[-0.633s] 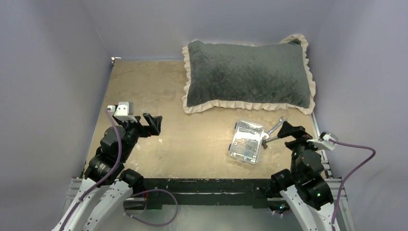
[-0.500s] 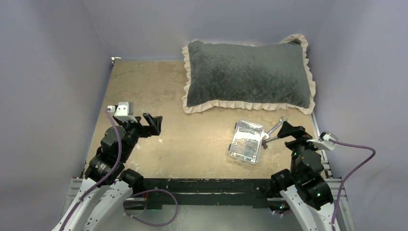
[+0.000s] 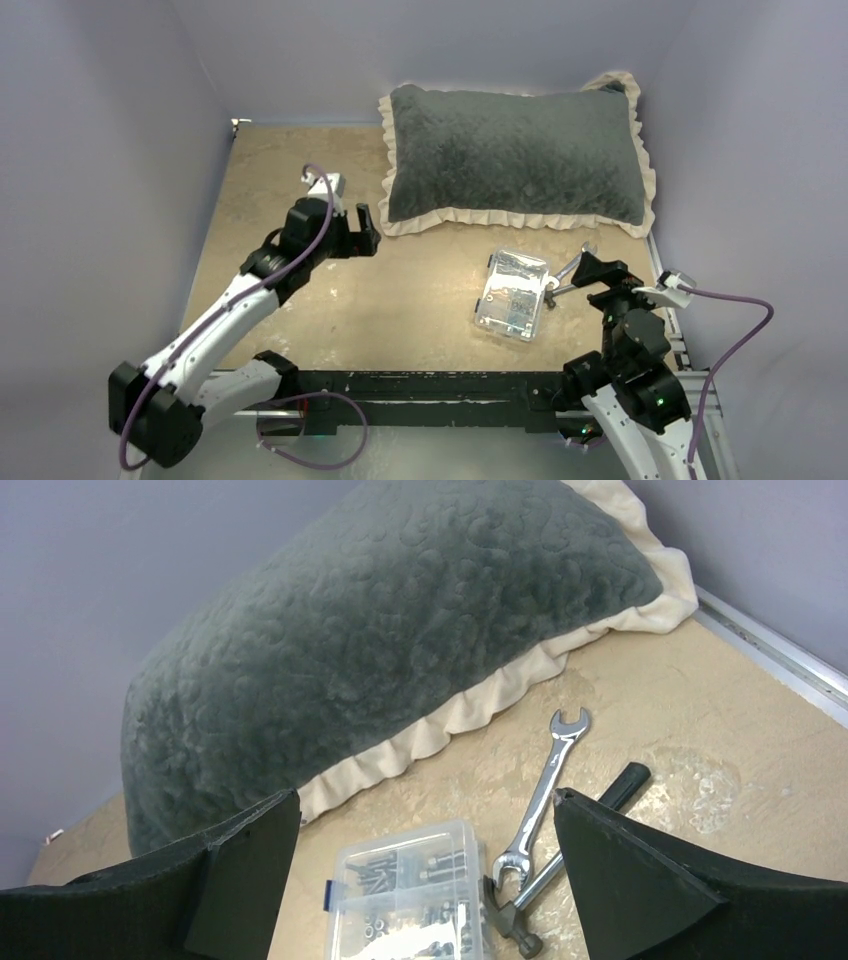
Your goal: Remove the pillowcase from the pillow
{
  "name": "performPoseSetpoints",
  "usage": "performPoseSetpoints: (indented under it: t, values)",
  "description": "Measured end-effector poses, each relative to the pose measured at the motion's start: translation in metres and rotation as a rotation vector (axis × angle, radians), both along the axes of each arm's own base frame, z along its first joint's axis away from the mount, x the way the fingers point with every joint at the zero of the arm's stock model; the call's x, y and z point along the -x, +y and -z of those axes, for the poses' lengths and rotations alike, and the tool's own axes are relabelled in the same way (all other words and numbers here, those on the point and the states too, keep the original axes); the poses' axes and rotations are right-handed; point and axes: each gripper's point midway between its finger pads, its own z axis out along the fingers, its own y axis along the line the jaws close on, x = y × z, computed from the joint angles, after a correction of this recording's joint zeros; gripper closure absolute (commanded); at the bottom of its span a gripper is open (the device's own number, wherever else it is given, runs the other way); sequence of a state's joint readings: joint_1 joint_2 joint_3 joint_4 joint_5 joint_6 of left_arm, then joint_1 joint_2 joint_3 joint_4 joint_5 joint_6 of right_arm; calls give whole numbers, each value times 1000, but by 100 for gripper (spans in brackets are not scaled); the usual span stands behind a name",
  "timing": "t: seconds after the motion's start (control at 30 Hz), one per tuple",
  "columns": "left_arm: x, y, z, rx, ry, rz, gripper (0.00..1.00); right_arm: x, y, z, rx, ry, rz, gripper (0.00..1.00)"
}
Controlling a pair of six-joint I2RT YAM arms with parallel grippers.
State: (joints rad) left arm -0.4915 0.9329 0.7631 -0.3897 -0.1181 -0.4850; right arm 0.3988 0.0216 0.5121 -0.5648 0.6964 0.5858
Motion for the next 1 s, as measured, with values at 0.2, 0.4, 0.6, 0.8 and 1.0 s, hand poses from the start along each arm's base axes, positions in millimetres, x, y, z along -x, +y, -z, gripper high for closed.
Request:
performPoseSetpoints:
  t: [0.2, 0.4, 0.6, 0.8, 1.0]
  values:
    - [-61, -50, -18, 53, -9, 76, 1, 0, 2, 0, 1, -3, -10, 1]
    - [-137, -87, -8, 79, -9, 114, 3, 0, 1, 0, -1, -8, -9, 1]
    - [-208, -85, 56, 89, 74, 107, 2, 0, 1, -1, -1, -8, -8, 1]
    - [-219, -98, 108, 178, 158, 195, 15, 0, 0, 0, -1, -8, -5, 1]
    - [-217, -126, 103, 340, 140, 290, 76, 1, -1, -1, -1, -8, 5, 1]
